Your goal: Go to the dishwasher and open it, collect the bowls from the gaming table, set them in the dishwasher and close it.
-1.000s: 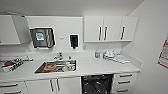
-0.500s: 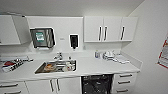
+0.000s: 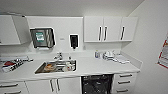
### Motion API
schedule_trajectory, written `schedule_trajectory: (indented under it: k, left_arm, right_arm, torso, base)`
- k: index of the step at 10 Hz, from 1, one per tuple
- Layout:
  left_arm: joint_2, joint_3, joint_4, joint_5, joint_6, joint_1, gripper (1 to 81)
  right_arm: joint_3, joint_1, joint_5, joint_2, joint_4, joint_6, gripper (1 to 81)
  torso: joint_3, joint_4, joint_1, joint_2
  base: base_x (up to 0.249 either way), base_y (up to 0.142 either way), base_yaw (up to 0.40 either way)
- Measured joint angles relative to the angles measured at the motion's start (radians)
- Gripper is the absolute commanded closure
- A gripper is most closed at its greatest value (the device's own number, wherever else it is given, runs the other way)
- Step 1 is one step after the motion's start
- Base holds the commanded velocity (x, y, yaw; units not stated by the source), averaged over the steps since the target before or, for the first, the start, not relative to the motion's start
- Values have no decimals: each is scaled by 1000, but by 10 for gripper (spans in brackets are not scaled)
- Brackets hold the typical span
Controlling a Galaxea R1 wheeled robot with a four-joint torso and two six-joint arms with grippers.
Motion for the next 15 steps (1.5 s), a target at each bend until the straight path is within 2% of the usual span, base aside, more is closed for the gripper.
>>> schedule_trajectory:
  k: [2, 3, 5, 6, 7, 8, 11, 15]
  left_arm:
    - [0, -6, 0, 2, 0, 0, 10]
    - [0, -6, 1, 3, 0, 0, 10]
    - [5, -13, 1, 3, 0, 0, 10]
    - [12, -22, 1, 3, 0, 0, 10]
    - [23, -43, 1, 3, 0, 0, 10]
    - [39, -76, 1, 3, 0, -1, 10]
    - [105, -174, 0, 0, 1, -10, 10]
    - [116, -186, 0, -2, 3, -15, 10]
  right_arm:
    - [-9, -1, -5, 13, 262, -307, 10]
    - [-16, -4, 5, 25, 355, -435, 10]
    - [-61, -17, 13, 69, 516, -601, 10]
    - [-94, -23, 13, 91, 590, -664, 10]
    - [-117, -22, 17, 103, 646, -700, 10]
    - [-124, -13, 22, 101, 664, -709, 10]
    - [-105, 27, 22, 77, 688, -724, 10]
    - [-106, 25, 18, 102, 694, -724, 10]
  torso:
    - [0, 0, 0, 0]
    - [0, 0, 0, 0]
    - [0, 0, 0, 0]
    - [0, 0, 0, 0]
    - [0, 0, 0, 0]
    - [0, 0, 0, 0]
    - [0, 0, 0, 0]
    - [0, 0, 0, 0]
  base:
    - [0, 0, 0]
    - [0, 0, 0]
    - [0, 0, 0]
    - [0, 0, 0]
    - [0, 0, 0]
    - [0, 0, 0]
    - [0, 0, 0]
    - [0, 0, 0]
